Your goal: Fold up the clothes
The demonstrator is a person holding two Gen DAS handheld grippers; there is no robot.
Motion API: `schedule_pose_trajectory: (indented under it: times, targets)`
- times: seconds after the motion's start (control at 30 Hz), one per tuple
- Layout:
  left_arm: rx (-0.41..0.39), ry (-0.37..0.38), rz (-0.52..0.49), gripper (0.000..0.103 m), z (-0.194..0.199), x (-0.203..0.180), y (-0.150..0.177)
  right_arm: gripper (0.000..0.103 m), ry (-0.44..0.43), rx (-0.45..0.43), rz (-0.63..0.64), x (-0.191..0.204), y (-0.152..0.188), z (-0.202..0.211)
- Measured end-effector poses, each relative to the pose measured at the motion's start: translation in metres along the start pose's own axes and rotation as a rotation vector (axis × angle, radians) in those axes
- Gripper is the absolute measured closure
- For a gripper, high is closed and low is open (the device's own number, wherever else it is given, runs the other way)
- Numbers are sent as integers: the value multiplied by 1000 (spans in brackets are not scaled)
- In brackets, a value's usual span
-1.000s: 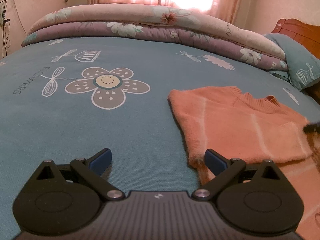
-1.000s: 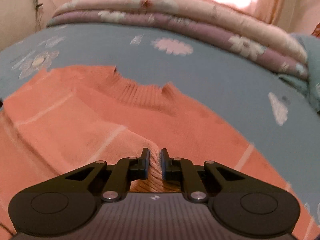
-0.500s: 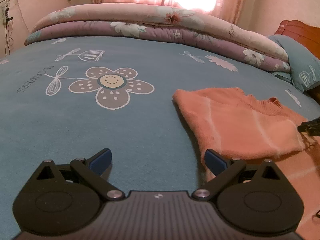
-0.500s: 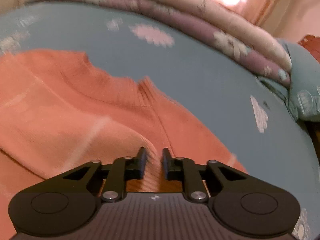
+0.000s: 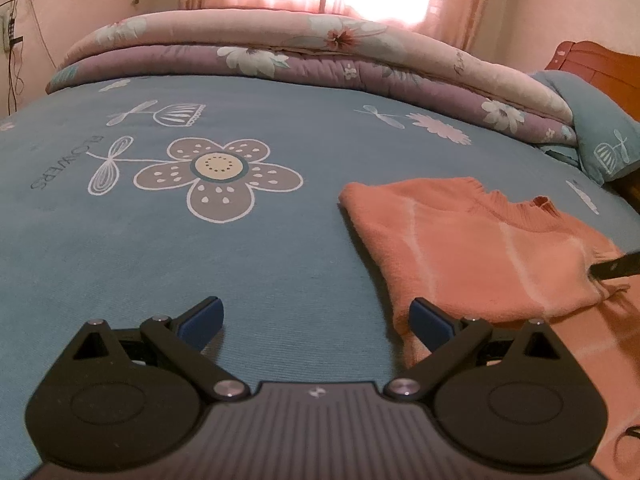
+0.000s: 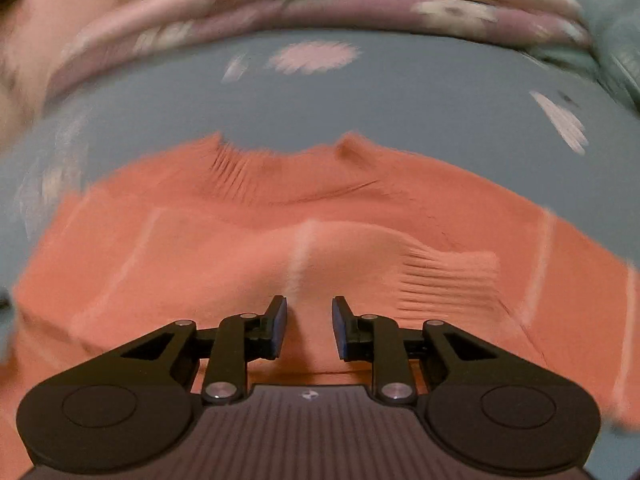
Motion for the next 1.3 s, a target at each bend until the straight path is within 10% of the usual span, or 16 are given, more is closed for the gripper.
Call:
schedule_pose_trajectory:
  times: [0.1, 0.3, 0.4, 0.57, 0.8, 1.03, 1.17, 1.3]
  targets:
    - [-3, 5, 19, 4, 1, 3, -1, 50, -60, -63, -331, -44, 9, 22]
    - [-8, 9, 22, 4, 2, 2, -1, 58, -47, -65, -511, -71, 36, 21]
    - [-7, 9, 21, 4, 2, 3, -1, 63, 33, -89, -361, -52, 23, 34]
    - [4, 1, 17, 4, -1, 3, 0, 61, -112, -152, -62, 9, -22, 28]
    - [14, 23, 32, 4, -2, 7, 2, 58, -222, 19, 419, 101, -36, -48]
    - [19, 32, 42, 4, -2, 7, 3, 57, -299, 83, 544, 116, -40, -72]
    - [27, 27, 35, 4, -4, 6, 4, 92, -307, 77, 603, 121, -28, -66]
    - [26, 21, 28, 4, -3, 5, 4, 93, -255, -10, 599, 129, -31, -64]
Point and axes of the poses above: each gripper's, at about its wrist camera, not at the fingertips, and z roughly against the way its jaws point, x to its left, y to its underside, the point moved 5 cm from there along -z, roughly the way its jaws point, and after that the axes turned 4 degrees about -x, right-handed, at the moved point
